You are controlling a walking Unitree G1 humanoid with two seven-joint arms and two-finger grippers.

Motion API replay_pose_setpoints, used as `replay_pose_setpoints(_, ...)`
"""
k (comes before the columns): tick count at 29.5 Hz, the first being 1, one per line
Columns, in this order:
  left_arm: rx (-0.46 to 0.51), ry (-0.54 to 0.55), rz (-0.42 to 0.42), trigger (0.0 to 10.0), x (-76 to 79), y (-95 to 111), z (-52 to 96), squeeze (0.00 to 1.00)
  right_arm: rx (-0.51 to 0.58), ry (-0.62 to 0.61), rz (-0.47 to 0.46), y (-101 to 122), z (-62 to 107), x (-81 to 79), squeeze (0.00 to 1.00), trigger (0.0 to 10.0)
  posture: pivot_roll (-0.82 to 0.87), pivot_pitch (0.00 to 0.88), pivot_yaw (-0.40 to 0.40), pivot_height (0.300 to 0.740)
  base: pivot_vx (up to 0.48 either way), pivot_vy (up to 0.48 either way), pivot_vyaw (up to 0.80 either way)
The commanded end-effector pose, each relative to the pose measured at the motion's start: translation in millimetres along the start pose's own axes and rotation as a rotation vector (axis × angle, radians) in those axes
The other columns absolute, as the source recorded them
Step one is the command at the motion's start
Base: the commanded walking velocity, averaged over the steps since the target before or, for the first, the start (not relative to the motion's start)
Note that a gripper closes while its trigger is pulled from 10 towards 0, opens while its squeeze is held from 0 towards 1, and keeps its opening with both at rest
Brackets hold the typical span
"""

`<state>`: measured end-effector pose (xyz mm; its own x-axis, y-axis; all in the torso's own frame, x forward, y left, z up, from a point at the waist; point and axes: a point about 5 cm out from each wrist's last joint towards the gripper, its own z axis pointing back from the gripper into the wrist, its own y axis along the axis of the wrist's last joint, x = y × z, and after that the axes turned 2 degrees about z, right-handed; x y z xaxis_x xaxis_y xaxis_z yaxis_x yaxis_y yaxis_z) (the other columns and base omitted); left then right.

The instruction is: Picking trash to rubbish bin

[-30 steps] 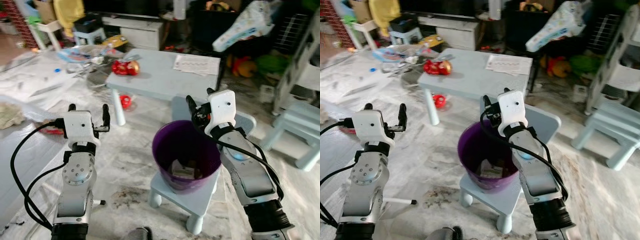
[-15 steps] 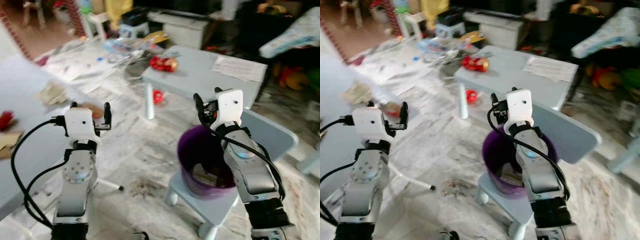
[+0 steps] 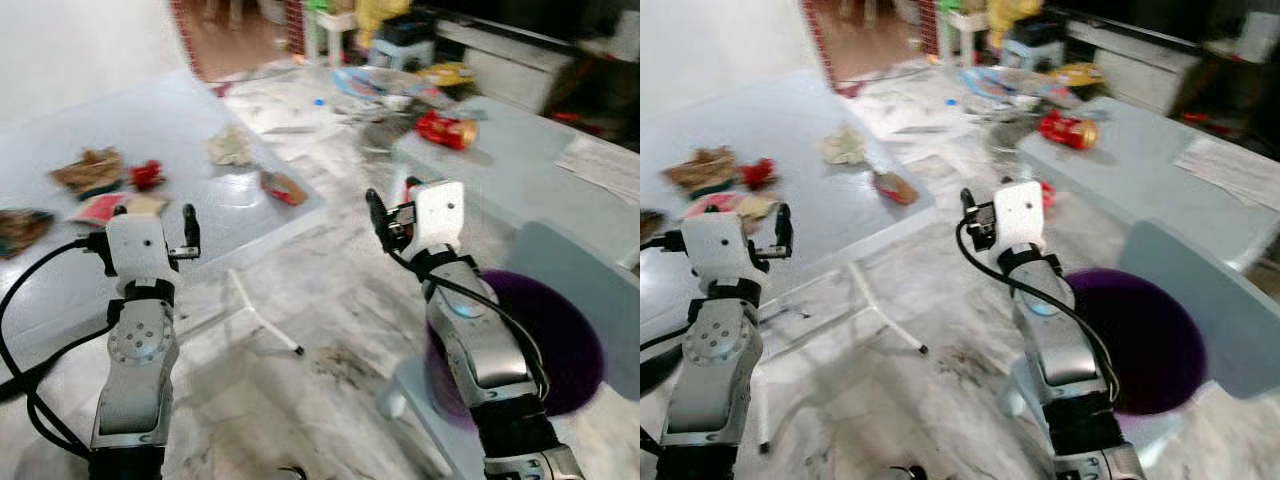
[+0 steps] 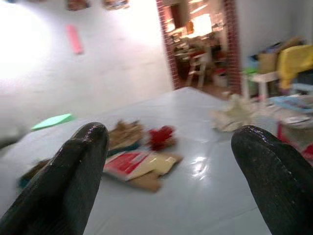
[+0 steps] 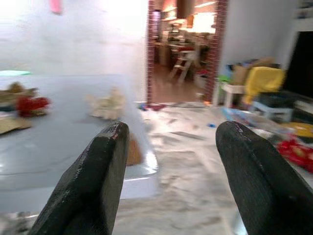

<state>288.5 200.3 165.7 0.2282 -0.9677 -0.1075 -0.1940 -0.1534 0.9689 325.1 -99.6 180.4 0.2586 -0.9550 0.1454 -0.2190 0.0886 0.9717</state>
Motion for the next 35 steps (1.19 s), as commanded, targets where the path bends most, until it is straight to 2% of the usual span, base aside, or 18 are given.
replay_pose_setpoints(1,0.008,0.002,-0.005,10.0,0.9,2.5,0.4,0.00,0.016,-0.005,-0.001,3.4,-1.5,2.8,0.00,10.0,-0.01,0.056,0.042,0.740,0.000,0.000,0.80)
replay_pose_setpoints(10,0.002,0.013,0.012,10.0,2.5,2.2,1.3,0.00,0.028,0.003,-0.007,4.5,-2.2,1.4,0.00,10.0,-0.02,0.040,0.044,0.740,0.000,0.000,0.80)
replay_pose_setpoints(18,0.006,0.034,0.025,10.0,3.1,3.0,-2.8,0.00,0.046,0.010,-0.005,7.1,-2.6,1.0,0.00,10.0,-0.01,0.021,0.035,0.740,0.000,0.000,0.00)
replay_pose_setpoints(21,0.005,0.046,0.032,10.0,-0.9,6.1,-6.1,0.00,0.059,0.010,-0.005,11.8,-5.1,1.7,0.00,10.0,-0.02,0.051,0.038,0.740,0.000,0.000,0.00)
replay_pose_setpoints(25,-0.008,0.044,0.036,10.0,-2.7,1.7,-7.3,0.00,0.065,0.015,0.004,12.2,-5.2,1.9,0.00,10.0,-0.03,0.036,0.044,0.740,0.000,0.000,0.00)
replay_pose_setpoints(35,0.001,0.054,0.053,10.0,0.9,5.6,-12.5,0.00,0.075,0.022,0.004,15.9,-9.1,0.5,0.00,10.0,-0.02,0.050,0.023,0.740,0.000,0.429,0.00)
